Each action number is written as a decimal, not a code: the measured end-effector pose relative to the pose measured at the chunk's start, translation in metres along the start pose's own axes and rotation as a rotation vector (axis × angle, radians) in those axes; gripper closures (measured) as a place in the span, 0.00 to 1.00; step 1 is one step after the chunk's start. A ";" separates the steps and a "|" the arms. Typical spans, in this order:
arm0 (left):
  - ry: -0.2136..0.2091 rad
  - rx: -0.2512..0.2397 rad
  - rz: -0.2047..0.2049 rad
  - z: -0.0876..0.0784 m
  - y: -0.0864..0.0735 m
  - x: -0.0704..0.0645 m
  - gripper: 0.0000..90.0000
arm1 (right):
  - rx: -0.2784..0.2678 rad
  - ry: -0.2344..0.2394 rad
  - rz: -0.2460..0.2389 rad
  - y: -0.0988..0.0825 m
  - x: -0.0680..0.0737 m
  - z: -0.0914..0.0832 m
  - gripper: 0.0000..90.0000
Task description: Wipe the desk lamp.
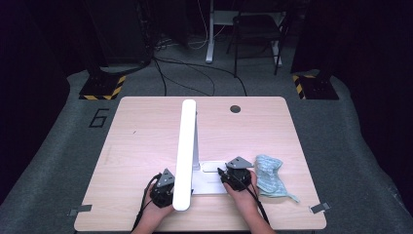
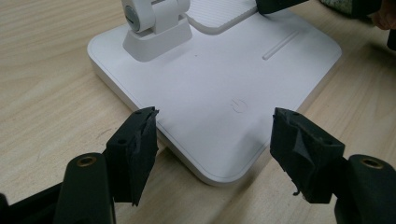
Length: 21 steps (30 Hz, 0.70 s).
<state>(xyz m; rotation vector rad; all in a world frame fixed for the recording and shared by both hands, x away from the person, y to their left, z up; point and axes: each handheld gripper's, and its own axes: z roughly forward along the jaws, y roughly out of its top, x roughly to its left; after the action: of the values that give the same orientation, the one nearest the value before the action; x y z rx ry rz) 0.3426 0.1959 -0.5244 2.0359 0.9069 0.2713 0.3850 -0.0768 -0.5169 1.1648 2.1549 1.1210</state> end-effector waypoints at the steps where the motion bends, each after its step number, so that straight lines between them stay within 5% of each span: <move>1: 0.007 0.004 0.026 -0.001 0.001 0.001 0.36 | 0.002 0.001 0.002 0.000 0.000 0.000 0.66; 21: 0.007 -0.023 0.001 -0.011 0.005 0.008 0.38 | -0.029 0.043 0.017 0.002 0.003 -0.017 0.56</move>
<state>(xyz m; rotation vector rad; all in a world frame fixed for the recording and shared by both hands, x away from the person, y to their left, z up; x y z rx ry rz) 0.3455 0.2060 -0.5150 2.0158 0.9035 0.2879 0.3722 -0.0811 -0.5054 1.1582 2.1569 1.1908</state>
